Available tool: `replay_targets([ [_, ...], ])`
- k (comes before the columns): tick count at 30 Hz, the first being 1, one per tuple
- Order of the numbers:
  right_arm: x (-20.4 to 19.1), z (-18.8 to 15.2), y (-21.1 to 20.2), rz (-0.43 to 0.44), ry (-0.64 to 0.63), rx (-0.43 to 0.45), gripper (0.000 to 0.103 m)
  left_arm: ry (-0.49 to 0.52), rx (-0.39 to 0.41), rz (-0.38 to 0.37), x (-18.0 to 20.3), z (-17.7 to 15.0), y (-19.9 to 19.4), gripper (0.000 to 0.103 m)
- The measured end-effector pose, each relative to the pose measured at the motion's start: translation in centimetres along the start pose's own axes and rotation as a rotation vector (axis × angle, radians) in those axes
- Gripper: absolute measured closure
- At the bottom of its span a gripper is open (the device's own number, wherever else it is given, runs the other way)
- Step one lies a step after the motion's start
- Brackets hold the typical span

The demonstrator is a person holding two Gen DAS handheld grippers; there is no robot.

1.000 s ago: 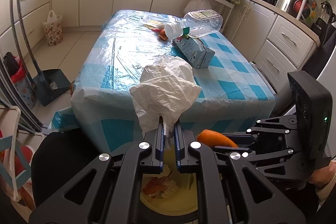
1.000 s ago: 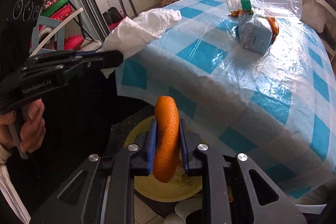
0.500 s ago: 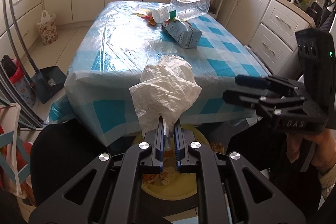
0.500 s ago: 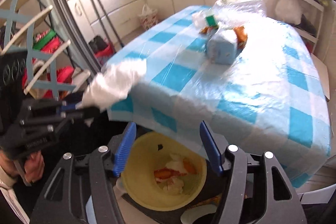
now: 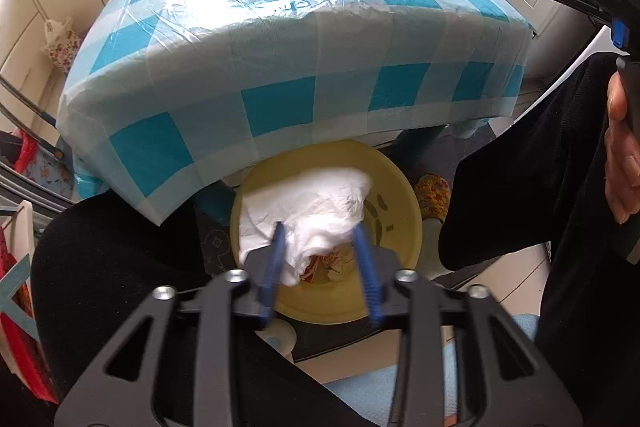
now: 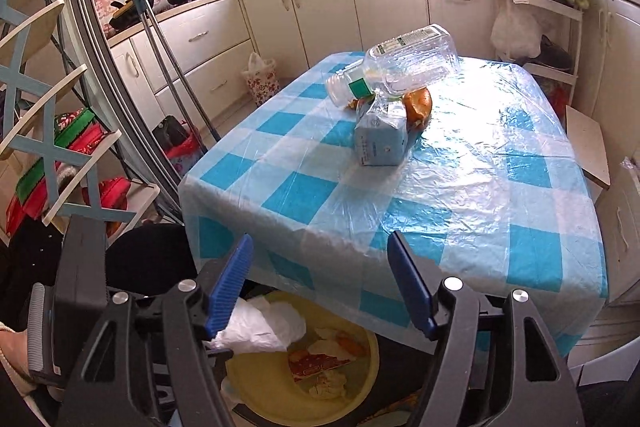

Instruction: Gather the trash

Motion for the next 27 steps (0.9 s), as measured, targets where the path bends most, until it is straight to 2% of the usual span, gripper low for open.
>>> replay_targets([
  [2, 0.2, 0.0, -0.1, -0.003, 0.014, 0.005, 0.034, -0.007, 0.027, 0.006, -0.1, -0.1, -0.5, 0.049],
  [4, 0.5, 0.1, -0.3, -0.007, 0.031, 0.013, 0.033, -0.023, 0.073, 0.005, -0.4, -0.1, -1.3, 0.046],
  [6, 0.8, 0.2, -0.4, -0.011, 0.049, 0.024, 0.031, -0.058, 0.166, 0.004, -1.0, 0.2, -3.1, 0.043],
  [8, 1.1, 0.3, -0.6, -0.020, 0.067, 0.035, 0.029, -0.103, 0.286, 0.024, -2.0, 0.2, -5.4, 0.037],
  [11, 1.6, 0.4, -0.9, -0.026, 0.094, 0.047, 0.027, -0.170, 0.493, 0.139, -3.7, -0.2, -9.5, 0.024],
  [13, 1.8, 0.4, -1.0, -0.030, 0.106, 0.048, 0.025, -0.213, 0.588, 0.232, -4.9, -0.5, -11.5, 0.015],
  [14, 1.9, 0.4, -1.0, -0.033, 0.110, 0.047, 0.024, -0.234, 0.614, 0.260, -5.6, -0.8, -12.1, 0.014],
  [16, 1.9, 0.4, -1.0, -0.038, 0.113, 0.044, 0.024, -0.283, 0.629, 0.283, -7.0, -1.3, -12.4, 0.013],
  [21, 2.0, 0.4, -0.8, -0.045, 0.124, 0.036, 0.024, -0.397, 0.584, 0.218, -9.7, -1.8, -11.6, 0.013],
  [27, 1.9, 0.3, -0.6, -0.058, 0.115, 0.030, 0.023, -0.402, 0.578, 0.206, -10.0, -2.4, -11.5, 0.013],
])
Point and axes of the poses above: each gripper's, at about its wrist camera, not at the fingertips, and y roughly the way its jaws point, x to its right, z to its top, the point moved 3 cm from there along y, roughly the way its jaws point, and after that the axes turned 6 degrees about -z, right-handed, at the moved point
